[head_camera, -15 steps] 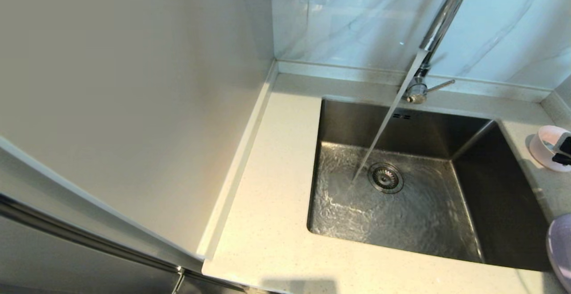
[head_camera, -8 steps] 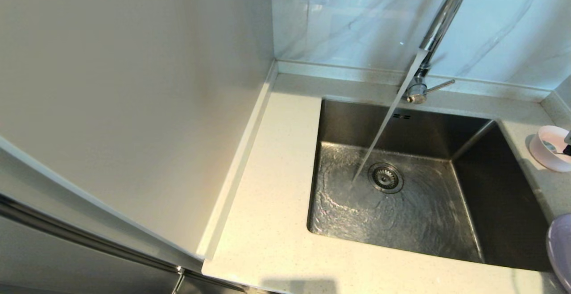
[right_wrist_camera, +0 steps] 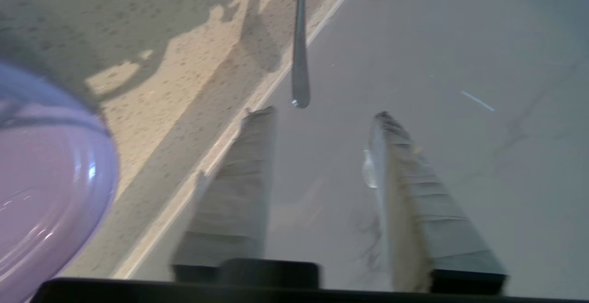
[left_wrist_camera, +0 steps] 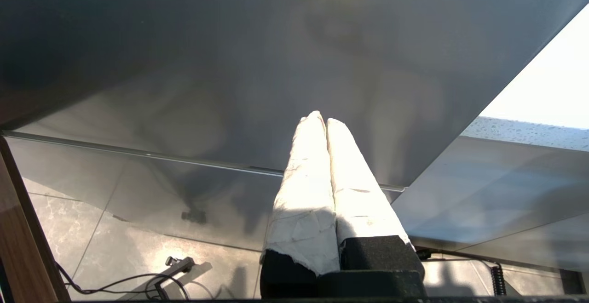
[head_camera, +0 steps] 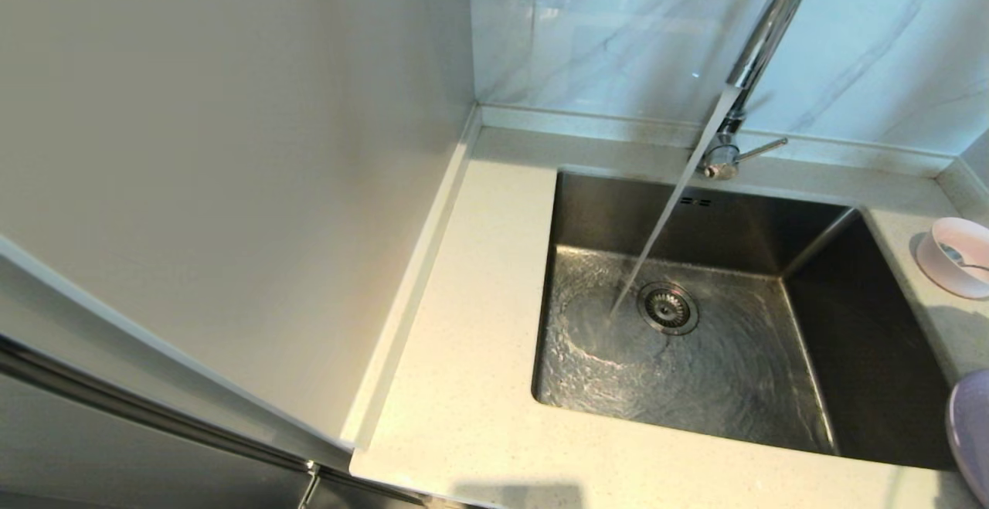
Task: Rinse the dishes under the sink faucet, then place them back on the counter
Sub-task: Pick up the spoon
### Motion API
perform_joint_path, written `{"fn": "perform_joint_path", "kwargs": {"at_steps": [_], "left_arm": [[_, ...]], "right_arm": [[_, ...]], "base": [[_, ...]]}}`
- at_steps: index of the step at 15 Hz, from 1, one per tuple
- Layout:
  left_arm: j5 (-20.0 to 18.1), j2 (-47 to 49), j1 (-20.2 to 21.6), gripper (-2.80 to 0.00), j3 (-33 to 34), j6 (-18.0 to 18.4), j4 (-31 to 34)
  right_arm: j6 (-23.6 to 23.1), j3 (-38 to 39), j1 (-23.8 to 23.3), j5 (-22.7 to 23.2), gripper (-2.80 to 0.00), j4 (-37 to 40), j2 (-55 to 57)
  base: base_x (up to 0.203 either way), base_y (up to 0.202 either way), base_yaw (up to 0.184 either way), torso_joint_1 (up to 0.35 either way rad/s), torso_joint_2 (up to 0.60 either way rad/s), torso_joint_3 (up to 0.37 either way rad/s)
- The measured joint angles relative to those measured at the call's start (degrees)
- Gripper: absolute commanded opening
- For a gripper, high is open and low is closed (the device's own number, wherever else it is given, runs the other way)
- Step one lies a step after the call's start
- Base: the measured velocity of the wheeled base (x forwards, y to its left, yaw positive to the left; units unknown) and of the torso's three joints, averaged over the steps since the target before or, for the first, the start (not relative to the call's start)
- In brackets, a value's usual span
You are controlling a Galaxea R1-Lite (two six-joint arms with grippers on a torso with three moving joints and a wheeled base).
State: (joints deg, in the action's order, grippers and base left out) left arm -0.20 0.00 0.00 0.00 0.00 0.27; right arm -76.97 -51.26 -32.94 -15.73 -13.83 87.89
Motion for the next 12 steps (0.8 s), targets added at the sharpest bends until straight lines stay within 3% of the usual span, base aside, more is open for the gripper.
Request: {"fn": "perform_joint_path", "kwargs": {"at_steps": [5,8,12], "left_arm": [[0.0,0.0,0.0,-2.8,0.0,0.0,0.0],[0.0,0.0,0.0,-2.8,0.0,0.0,0.0],[0.0,0.0,0.0,-2.8,0.0,0.0,0.0]], "right_arm": [[5.1,-0.7,0.2,0.4,0.0,2.4,0.4],[8.5,-1.6,0.1,4.2,0.0,2.3,3.2],[8.1,-3.3,-0.1,4.7,0.0,1.5,6.3]], "base": [[0.0,0.0,0.0,0.0,0.0,0.0],[0.0,0.0,0.0,0.0,0.0,0.0],[0.0,0.0,0.0,0.0,0.0,0.0]]}}
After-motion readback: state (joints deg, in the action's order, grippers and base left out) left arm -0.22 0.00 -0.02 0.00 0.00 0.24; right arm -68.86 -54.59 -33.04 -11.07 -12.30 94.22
